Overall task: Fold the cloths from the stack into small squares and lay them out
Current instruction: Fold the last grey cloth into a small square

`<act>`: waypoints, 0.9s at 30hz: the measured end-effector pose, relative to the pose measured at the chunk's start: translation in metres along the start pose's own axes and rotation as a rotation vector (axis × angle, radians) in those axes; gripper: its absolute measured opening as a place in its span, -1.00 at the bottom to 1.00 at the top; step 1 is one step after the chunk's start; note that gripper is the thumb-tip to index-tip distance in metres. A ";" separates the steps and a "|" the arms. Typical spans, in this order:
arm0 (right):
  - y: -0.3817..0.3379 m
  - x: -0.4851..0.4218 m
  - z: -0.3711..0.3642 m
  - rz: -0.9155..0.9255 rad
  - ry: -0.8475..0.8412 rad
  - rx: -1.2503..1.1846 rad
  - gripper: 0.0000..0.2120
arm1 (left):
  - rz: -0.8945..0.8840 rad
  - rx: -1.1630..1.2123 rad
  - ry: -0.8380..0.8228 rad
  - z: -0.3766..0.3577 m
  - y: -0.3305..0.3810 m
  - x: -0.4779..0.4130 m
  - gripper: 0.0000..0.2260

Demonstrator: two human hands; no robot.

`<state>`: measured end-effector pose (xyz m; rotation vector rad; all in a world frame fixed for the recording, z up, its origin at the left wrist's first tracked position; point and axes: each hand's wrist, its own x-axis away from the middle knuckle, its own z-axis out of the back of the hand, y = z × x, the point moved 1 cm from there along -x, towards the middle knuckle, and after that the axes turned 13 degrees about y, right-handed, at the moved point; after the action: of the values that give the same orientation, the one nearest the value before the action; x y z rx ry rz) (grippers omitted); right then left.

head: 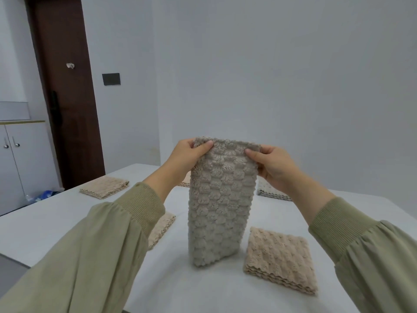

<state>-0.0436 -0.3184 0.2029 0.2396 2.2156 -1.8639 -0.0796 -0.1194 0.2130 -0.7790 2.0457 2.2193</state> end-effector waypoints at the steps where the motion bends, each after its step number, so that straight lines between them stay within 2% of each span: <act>1: -0.002 -0.001 -0.002 0.024 0.045 -0.011 -0.88 | -0.012 0.026 0.036 0.000 0.001 0.000 -0.86; 3: -0.002 -0.003 -0.006 0.126 0.133 0.067 -0.88 | -0.120 -0.051 0.162 -0.001 -0.001 0.000 -0.79; 5: -0.002 -0.003 -0.012 0.271 0.227 0.249 -0.87 | -0.224 -0.160 0.261 -0.003 -0.006 -0.001 -0.68; 7: -0.003 -0.001 -0.017 0.361 0.297 0.304 -0.84 | -0.212 -0.122 0.274 -0.004 -0.004 0.001 -0.69; 8: -0.003 -0.001 -0.018 0.345 0.310 0.266 -0.84 | -0.169 -0.062 0.248 -0.005 -0.001 0.002 -0.74; 10: -0.002 0.001 -0.019 0.143 0.261 0.122 -0.77 | -0.037 0.081 0.183 -0.005 0.000 0.002 -0.83; 12: 0.000 0.005 -0.016 -0.122 0.123 0.033 -0.70 | 0.039 0.139 0.175 -0.001 -0.001 0.002 -0.86; 14: 0.006 0.012 -0.014 -0.256 -0.042 0.046 -0.70 | 0.055 0.076 0.163 0.001 -0.008 0.000 -0.85; 16: 0.013 0.017 -0.014 -0.271 -0.151 0.073 -0.74 | 0.059 0.017 0.162 0.004 -0.013 0.002 -0.82; 18: 0.017 0.022 -0.015 -0.265 -0.152 0.090 -0.87 | 0.093 -0.017 0.132 0.007 -0.019 0.003 -0.86; 19: 0.017 0.023 -0.015 -0.267 -0.147 0.091 -0.91 | 0.137 -0.011 0.109 0.010 -0.020 0.003 -0.81; 21: 0.016 0.023 -0.017 -0.264 -0.149 0.074 -0.86 | 0.220 0.000 0.054 0.017 -0.022 0.000 -0.72; 23: 0.020 0.018 -0.019 -0.263 -0.103 0.062 -0.92 | 0.281 -0.008 0.046 0.023 -0.028 -0.008 -0.67; 25: 0.032 0.003 -0.025 -0.223 0.046 0.095 -0.95 | 0.319 0.034 0.115 0.021 -0.042 -0.021 -0.58; 27: 0.052 -0.015 -0.028 -0.114 0.236 0.279 -0.76 | 0.271 -0.038 0.216 0.013 -0.060 -0.030 -0.55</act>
<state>-0.0171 -0.2816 0.1629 0.4101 2.1440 -2.3161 -0.0371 -0.0893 0.1683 -0.8221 2.3413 2.4140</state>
